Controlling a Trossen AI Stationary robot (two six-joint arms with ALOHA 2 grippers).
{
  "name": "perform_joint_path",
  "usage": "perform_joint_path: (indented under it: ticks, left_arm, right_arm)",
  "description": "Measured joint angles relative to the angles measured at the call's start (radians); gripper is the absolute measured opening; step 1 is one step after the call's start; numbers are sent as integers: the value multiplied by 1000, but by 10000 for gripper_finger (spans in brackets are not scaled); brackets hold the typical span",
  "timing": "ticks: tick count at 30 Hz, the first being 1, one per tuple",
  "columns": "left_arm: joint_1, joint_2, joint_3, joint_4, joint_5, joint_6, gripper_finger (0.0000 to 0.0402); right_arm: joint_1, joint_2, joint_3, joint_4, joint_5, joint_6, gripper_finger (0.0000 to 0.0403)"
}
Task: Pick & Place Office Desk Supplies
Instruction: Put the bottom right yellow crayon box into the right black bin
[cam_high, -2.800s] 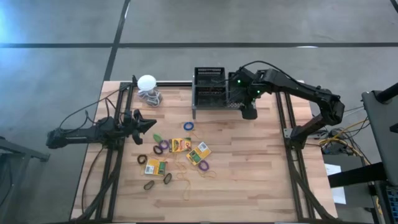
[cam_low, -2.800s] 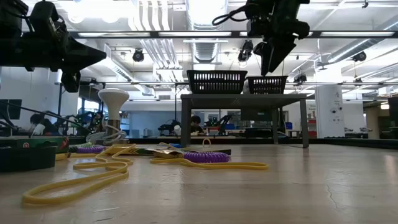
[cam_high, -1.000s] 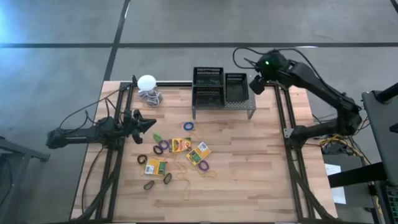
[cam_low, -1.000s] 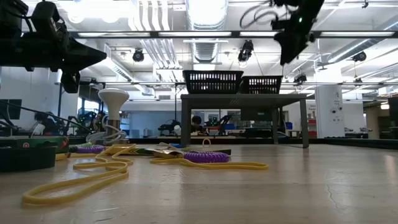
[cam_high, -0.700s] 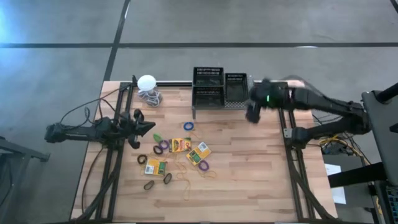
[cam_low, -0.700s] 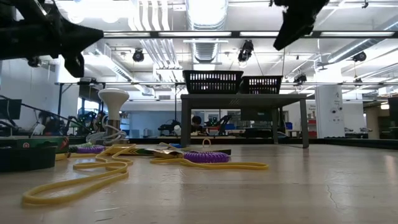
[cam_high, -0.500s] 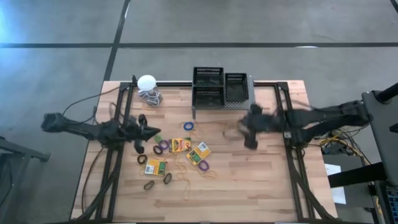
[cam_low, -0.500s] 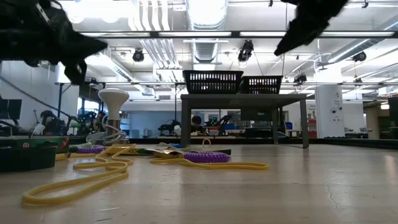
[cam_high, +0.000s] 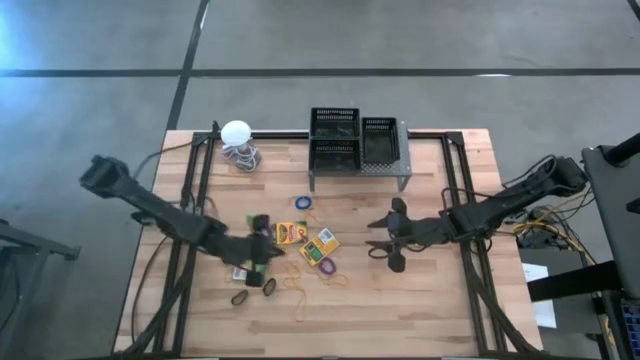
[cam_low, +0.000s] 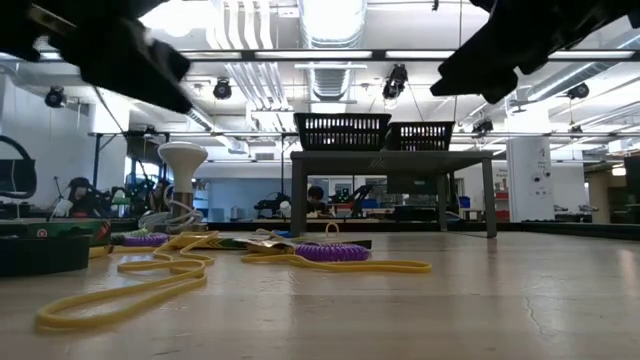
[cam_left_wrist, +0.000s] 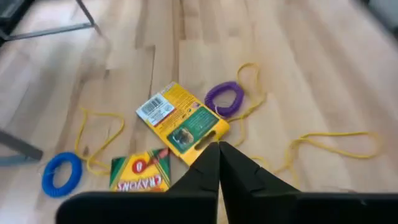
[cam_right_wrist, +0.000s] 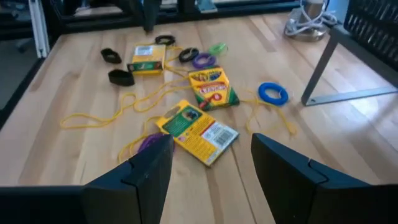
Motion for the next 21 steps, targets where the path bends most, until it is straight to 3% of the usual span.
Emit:
perform_joint_path:
  ticks: [3, 7, 10, 14, 21]
  left_arm:
    - [16, 150, 116, -166, 19, 92, 44]
    - [27, 297, 235, -261, 19, 278, 99]
    - [29, 378, 263, -255, -8, 429, 136]
    - [39, 454, 261, -191, -60, 513, 169]
    - [59, 531, 228, -42, -150, 582, 172]
  right_arm:
    - [0, -2, 0, 9, 1, -4, 214]
    - [0, -7, 1, 11, 2, -26, 214]
    - [0, -10, 1, 10, 2, -37, 214]
    - [0, -11, 1, 8, 2, -40, 214]
    - [-2, -11, 1, 10, 3, -57, 214]
